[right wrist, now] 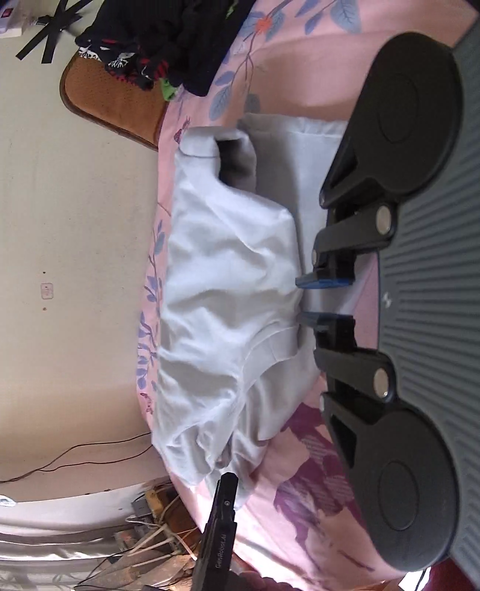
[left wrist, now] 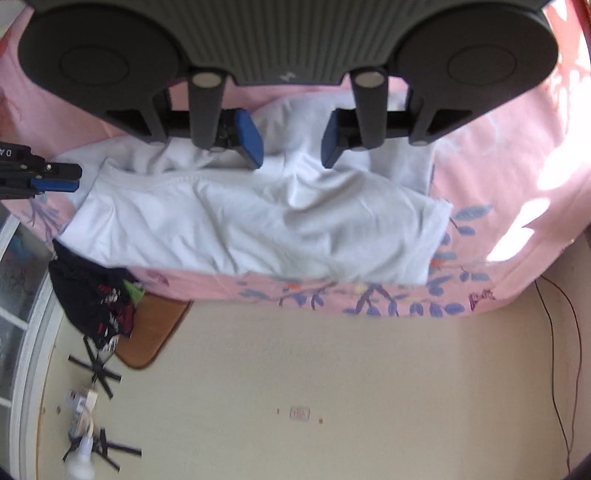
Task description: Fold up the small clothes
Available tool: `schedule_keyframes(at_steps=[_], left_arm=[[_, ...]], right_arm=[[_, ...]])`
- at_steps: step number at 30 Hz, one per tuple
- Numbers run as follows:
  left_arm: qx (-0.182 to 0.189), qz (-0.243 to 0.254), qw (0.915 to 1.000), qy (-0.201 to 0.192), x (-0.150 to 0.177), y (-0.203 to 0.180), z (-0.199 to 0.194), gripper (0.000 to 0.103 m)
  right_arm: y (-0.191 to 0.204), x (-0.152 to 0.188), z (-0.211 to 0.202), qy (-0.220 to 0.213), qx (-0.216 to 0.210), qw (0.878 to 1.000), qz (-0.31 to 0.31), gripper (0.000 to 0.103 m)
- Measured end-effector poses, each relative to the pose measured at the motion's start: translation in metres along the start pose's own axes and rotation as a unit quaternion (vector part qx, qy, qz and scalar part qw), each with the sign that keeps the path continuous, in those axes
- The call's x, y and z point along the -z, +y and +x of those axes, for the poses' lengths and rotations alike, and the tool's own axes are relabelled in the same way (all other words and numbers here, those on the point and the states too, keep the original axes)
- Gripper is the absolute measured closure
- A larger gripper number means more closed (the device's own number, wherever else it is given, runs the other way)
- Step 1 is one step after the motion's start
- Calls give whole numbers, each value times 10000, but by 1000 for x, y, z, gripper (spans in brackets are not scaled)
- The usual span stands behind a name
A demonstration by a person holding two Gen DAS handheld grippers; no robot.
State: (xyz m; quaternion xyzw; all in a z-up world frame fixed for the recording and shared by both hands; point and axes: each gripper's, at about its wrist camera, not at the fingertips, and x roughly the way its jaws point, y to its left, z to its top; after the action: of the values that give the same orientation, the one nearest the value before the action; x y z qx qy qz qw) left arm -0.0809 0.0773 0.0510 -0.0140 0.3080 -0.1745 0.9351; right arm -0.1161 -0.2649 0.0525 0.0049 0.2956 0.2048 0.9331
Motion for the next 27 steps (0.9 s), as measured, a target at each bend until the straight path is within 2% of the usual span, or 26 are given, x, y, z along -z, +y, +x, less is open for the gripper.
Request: schedule_keyframes(at_steps=[1, 3, 6, 7, 9, 10, 11, 12, 13, 14, 17, 18, 19, 21, 23, 24, 25, 27], left_arm=[[-80, -56, 9997, -243, -5, 4, -10, 54], [-347, -250, 9975, -560, -22, 15, -18, 49], [-607, -817, 9935, -503, -47, 47, 1, 42], [-595, -1018, 9922, -396, -52, 58, 12, 42], [-636, -1488, 9868, -16, -58, 80, 40, 42], [-541, -1682, 9841, 190, -57, 87, 54, 47], [-392, -1813, 9822, 310, -55, 90, 62, 49], [-269, -1890, 9807, 411, -53, 89, 68, 53], [-180, -1858, 9813, 469, -51, 84, 72, 70], [-178, -1713, 9838, 493, -50, 77, 75, 87], [-734, -1169, 9887, 589, -46, 56, 85, 92], [-930, -1024, 9880, 690, -45, 53, 93, 92], [-1088, -879, 9871, 775, -42, 52, 102, 91], [-1265, -606, 9876, 700, -42, 47, 106, 89], [-1318, -558, 9869, 741, -45, 44, 103, 87], [-1288, -540, 9876, 721, -45, 44, 98, 85], [-1237, -523, 9887, 671, -44, 43, 90, 80], [-1150, -524, 9912, 385, -41, 46, 66, 67]], right_arm=[[-3, -3, -14, -213, -49, 9997, 71, 65], [-8, -10, -34, -691, 113, 9974, 195, 56], [-30, -19, -46, -1283, 693, 9863, 774, 29], [-40, -22, -43, -1379, 811, 9816, 1045, 29], [-58, -26, -30, -1382, 821, 9754, 1508, 29], [-65, -27, -20, -1268, 834, 9736, 1704, 33], [-70, -26, -8, -1093, 818, 9728, 1869, 41], [-74, -23, 2, -955, 723, 9729, 1976, 80], [-78, -19, 7, -846, 618, 9722, 2096, 91], [-80, -15, 11, -814, 638, 9699, 2204, 92], [-80, 1, 8, -783, 1360, 9640, 2145, 92], [-88, 9, 8, -721, 1303, 9596, 2385, 92], [-97, 16, 10, -641, 1194, 9547, 2650, 91], [-102, 21, 10, -668, 1112, 9515, 2791, 91], [-92, 18, 9, -676, 1287, 9560, 2547, 83], [-87, 19, 8, -675, 1407, 9581, 2402, 71], [-85, 20, 6, -719, 1471, 9579, 2356, 65], [-84, 24, -7, -960, 1579, 9537, 2374, 63]])
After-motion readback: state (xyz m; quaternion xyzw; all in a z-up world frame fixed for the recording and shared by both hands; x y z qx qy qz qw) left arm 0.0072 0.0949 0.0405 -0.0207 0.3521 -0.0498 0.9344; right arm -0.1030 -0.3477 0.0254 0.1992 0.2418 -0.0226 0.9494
